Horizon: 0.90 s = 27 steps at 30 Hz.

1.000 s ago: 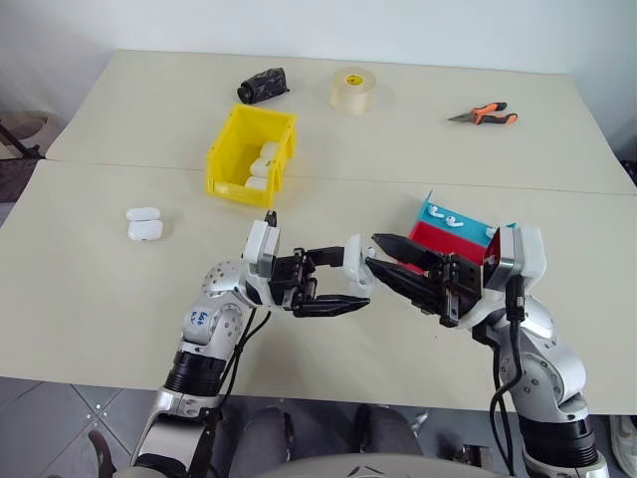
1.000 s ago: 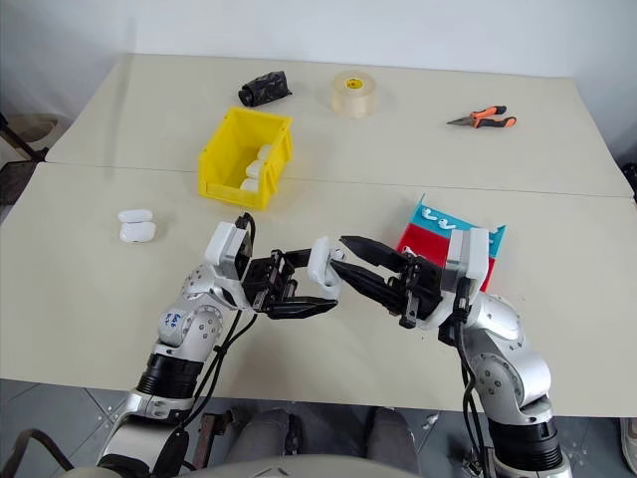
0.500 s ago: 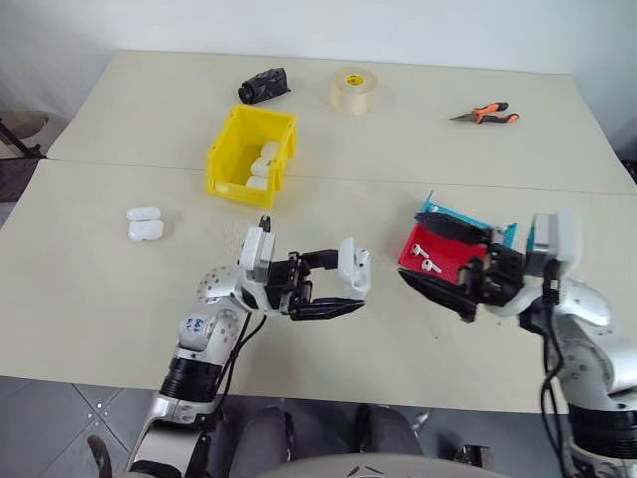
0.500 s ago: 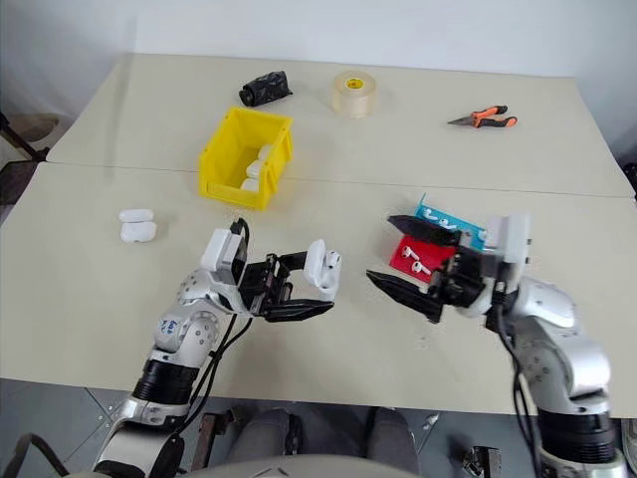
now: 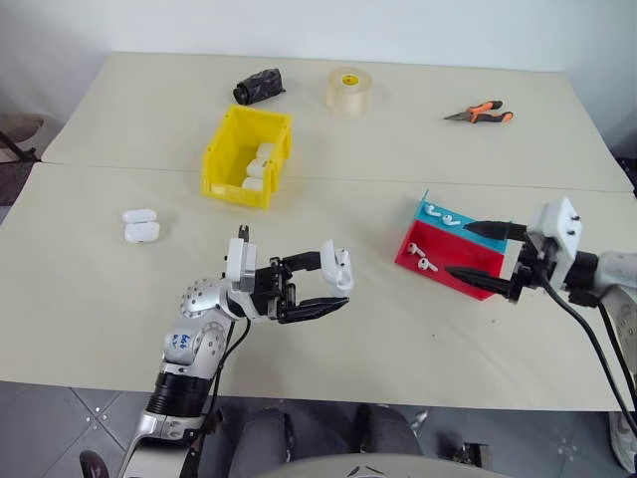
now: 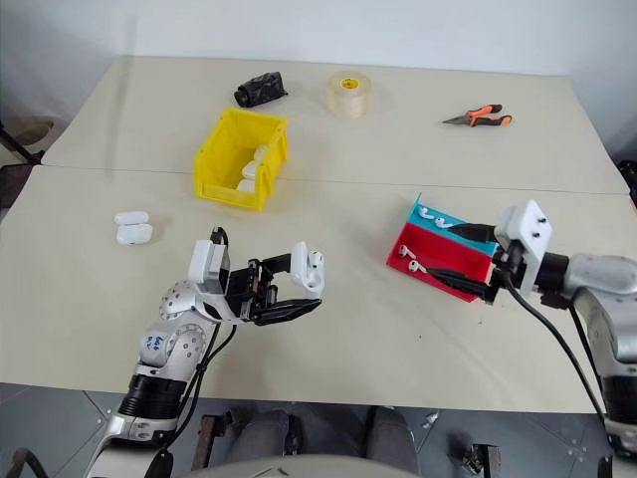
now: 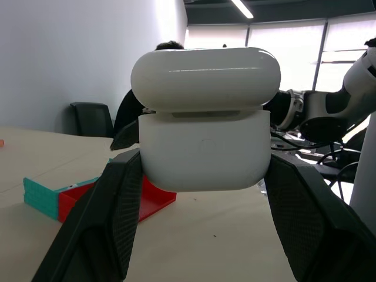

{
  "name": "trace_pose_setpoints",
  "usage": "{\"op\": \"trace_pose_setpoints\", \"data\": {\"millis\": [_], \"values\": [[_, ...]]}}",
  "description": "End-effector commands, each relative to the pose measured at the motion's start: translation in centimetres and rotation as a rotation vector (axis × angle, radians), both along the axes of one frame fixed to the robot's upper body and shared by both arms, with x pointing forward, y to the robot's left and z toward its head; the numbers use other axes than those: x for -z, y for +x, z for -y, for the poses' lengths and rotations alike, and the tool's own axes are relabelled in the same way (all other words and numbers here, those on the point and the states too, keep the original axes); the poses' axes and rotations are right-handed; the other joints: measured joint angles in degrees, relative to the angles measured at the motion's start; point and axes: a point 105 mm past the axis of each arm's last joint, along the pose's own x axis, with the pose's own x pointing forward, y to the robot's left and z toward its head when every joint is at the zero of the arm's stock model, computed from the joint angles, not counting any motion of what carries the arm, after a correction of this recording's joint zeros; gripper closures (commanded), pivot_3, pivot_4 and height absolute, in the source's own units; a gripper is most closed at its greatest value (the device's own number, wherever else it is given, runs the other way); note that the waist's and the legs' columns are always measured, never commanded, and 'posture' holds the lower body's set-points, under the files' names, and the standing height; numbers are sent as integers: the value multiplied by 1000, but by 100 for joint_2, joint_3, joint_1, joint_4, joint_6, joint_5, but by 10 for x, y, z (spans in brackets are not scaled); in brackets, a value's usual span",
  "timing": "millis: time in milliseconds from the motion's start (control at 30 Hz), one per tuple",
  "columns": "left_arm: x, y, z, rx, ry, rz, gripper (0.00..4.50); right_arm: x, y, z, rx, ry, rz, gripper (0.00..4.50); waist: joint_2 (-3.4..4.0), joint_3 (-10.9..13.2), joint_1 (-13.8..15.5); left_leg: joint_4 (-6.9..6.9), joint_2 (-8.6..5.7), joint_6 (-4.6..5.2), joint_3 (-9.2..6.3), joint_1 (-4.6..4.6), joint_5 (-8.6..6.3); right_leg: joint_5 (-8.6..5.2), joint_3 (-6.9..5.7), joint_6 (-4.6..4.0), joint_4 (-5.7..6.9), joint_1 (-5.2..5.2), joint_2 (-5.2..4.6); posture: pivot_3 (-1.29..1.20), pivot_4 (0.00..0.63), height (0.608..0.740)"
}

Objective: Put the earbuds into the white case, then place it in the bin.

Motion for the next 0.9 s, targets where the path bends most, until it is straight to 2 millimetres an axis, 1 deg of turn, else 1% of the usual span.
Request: {"op": "trace_pose_setpoints", "data": {"millis": [33, 200, 300, 500, 533, 567, 600, 667, 700, 733, 900], "values": [[-5, -6, 3, 3, -12, 44, 1525, 0, 13, 6, 60, -67, -78, 18, 0, 0, 14, -1, 0, 0, 0, -1, 0, 0, -1, 0, 0, 0, 0, 0, 150, 740], [-4, -8, 6, -1, -19, 48, 1525, 8, 30, 16, 128, -180, -190, 18, 0, 0, 39, 3, -3, 1, -2, -7, -1, 0, -1, 0, -1, 0, -2, 0, 150, 740], [-4, -10, 6, -16, -27, 53, 1525, 5, 41, 17, 135, -230, -193, 18, 0, 0, 9, 0, -2, 1, 0, -8, 0, 0, -2, 0, -2, -2, -2, 0, 150, 740], [-3, -11, 6, -41, -34, 54, 1525, 5, 51, 21, 118, -284, -211, 18, 0, 0, -17, 0, -1, 0, 0, -7, 0, 0, -3, 0, -1, -4, -2, 0, 150, 740], [-3, -11, 6, -43, -35, 54, 1525, 5, 52, 22, 115, -288, -213, 395, 0, 0, -17, 1, -1, 0, 0, -7, 0, 0, -3, 0, -1, -4, -2, 0, 150, 740], [-4, -11, 7, -45, -36, 54, 1525, 5, 53, 22, 110, -295, -213, 572, 0, 0, -16, 0, -1, 0, 0, -7, 0, 0, -3, 0, -1, -4, -2, 0, 150, 740], [-4, -11, 7, -47, -38, 54, 1525, 6, 55, 23, 106, -302, -213, 886, 0, 0, -20, 0, -1, 0, -1, -7, 0, 0, -4, 0, 0, -4, -2, 0, 150, 740], [-4, -11, 8, -50, -39, 56, 1525, 7, 57, 22, 97, -311, -215, 1700, 0, 0, -26, 1, -1, 0, 1, -7, 0, 0, -4, 0, -1, -4, -2, 0, 150, 740], [-5, -11, 8, -52, -41, 56, 1525, 8, 57, 22, 93, -313, -228, 1911, 0, 0, -32, 0, -1, 0, 0, -7, 0, 0, -4, 0, -1, -4, -2, 0, 150, 740], [-5, -11, 8, -54, -42, 57, 1525, 8, 58, 21, 89, -317, -232, 2274, 0, 0, -37, 1, 0, 0, 1, -7, 0, 0, -4, 0, 0, -4, -2, 0, 150, 740], [-7, -10, 6, -63, -44, 62, 1525, 10, 61, 21, 83, -332, -248, 2274, 0, 0, -45, 0, 0, 0, -1, -7, 0, 0, -4, 0, 0, -4, -2, 0, 150, 740]]}}
